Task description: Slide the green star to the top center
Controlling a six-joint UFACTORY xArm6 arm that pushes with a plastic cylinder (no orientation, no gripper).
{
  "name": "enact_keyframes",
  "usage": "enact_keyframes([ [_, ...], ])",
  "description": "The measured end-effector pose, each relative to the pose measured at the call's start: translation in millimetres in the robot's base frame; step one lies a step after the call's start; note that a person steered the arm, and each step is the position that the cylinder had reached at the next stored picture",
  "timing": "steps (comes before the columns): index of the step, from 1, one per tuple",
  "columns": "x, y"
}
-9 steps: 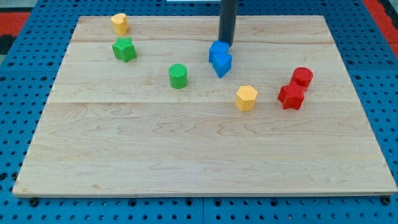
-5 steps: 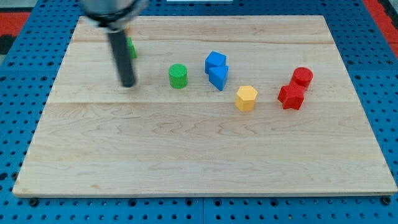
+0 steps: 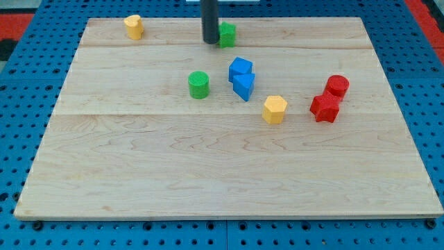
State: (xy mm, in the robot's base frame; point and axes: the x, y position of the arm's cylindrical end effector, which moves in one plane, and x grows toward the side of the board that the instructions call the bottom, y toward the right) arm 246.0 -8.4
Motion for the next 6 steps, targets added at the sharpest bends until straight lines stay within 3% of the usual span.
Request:
enact_keyframes([
  [1,-1,23],
  [2,26,48],
  [3,6,101],
  [4,-21,98],
  [5,-22,64],
  [6,-16,73],
])
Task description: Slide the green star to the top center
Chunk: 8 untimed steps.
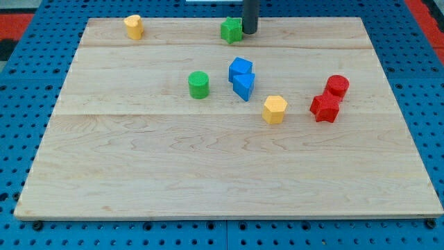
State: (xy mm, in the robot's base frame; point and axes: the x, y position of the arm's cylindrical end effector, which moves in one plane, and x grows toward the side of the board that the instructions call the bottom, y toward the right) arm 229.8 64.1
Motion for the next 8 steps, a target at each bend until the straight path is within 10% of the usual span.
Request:
enact_keyframes([
  [3,5,18],
  [6,78,242],
  [8,265,140],
])
